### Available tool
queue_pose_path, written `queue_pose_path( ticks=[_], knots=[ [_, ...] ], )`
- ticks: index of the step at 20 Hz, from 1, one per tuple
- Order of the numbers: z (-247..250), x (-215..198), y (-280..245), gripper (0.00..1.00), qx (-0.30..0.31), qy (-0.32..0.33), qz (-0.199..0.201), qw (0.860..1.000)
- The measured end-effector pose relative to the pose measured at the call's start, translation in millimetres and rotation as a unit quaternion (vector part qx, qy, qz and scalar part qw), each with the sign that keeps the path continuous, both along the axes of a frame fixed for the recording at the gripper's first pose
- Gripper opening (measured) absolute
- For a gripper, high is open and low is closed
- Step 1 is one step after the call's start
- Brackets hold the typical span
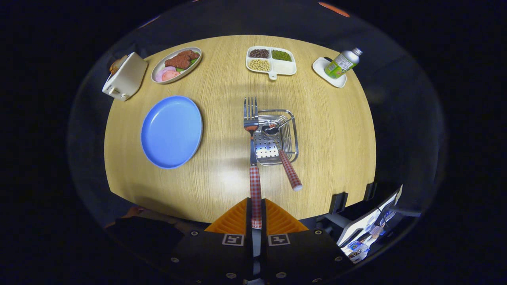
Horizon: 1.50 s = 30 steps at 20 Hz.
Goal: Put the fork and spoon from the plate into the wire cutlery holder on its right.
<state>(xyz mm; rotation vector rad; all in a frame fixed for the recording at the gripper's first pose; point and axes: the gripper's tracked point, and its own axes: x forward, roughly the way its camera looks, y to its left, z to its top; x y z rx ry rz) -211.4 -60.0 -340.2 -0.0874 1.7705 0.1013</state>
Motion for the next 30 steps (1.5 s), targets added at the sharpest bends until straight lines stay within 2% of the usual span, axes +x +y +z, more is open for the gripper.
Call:
queue_pose_path(
  ticks=[6, 12, 22, 30],
  knots=[
    [-10, -8, -27, 0.08, 0.004, 0.069, 0.034, 0.997],
    [-14, -9, -34, 0.08, 0.021, 0.136, 0.072, 0.988],
    [-15, 7, -31, 0.08, 0.030, 0.222, 0.049, 0.973],
    [-13, 18, -16, 0.11, 0.047, 0.216, -0.008, 0.975]
  ],
)
